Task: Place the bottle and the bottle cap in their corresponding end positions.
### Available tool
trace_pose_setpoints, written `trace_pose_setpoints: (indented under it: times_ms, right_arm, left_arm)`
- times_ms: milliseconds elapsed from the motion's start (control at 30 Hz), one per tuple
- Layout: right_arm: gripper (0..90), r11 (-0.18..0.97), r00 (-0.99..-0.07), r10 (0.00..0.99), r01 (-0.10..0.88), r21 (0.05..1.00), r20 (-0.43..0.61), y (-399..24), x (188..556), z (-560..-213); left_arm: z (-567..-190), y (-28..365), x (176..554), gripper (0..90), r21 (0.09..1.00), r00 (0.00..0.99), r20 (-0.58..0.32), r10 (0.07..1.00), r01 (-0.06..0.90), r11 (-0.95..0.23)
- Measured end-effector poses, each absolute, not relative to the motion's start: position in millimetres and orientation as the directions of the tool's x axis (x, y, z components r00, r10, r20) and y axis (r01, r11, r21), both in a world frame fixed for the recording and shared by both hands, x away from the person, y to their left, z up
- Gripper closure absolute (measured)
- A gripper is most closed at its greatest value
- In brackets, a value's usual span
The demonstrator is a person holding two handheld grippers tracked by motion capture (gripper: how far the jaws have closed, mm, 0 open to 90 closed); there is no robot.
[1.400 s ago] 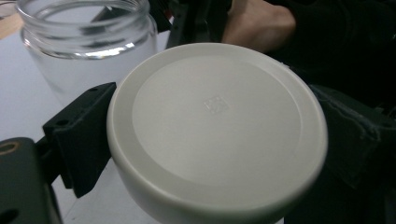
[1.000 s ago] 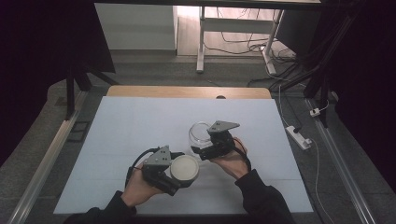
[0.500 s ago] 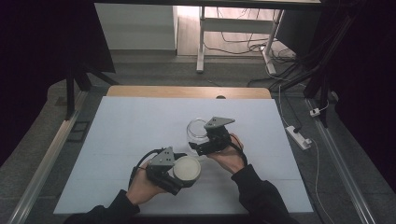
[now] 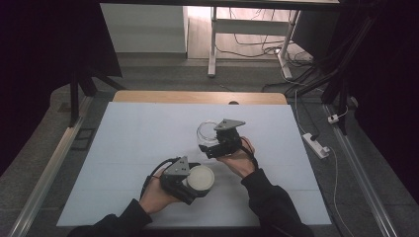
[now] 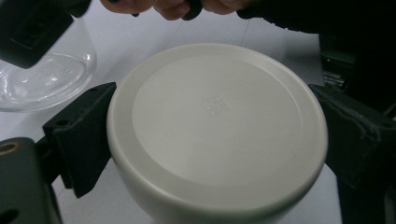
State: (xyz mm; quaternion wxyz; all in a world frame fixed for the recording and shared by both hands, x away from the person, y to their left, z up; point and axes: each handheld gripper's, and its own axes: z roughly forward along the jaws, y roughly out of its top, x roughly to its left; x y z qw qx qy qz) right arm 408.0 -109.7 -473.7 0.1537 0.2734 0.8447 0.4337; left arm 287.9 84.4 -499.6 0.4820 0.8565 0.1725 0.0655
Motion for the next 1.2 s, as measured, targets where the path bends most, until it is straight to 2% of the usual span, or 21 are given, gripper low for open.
trace_pose_setpoints:
  times_ms: [533,1200]
  right_arm:
    - [6.8,0.478,-0.793,0.608,0.334,0.812,-0.032,-94,428,-482]
    - [6.7,0.498,-0.783,0.622,0.368,0.785,-0.028,-82,447,-502]
  left_arm:
    - [-521,74,303,8.1,0.820,0.930,-0.026,0.368,0.230,-0.524]
    - [-537,67,320,8.0,0.734,0.904,-0.014,0.427,0.300,-0.610]
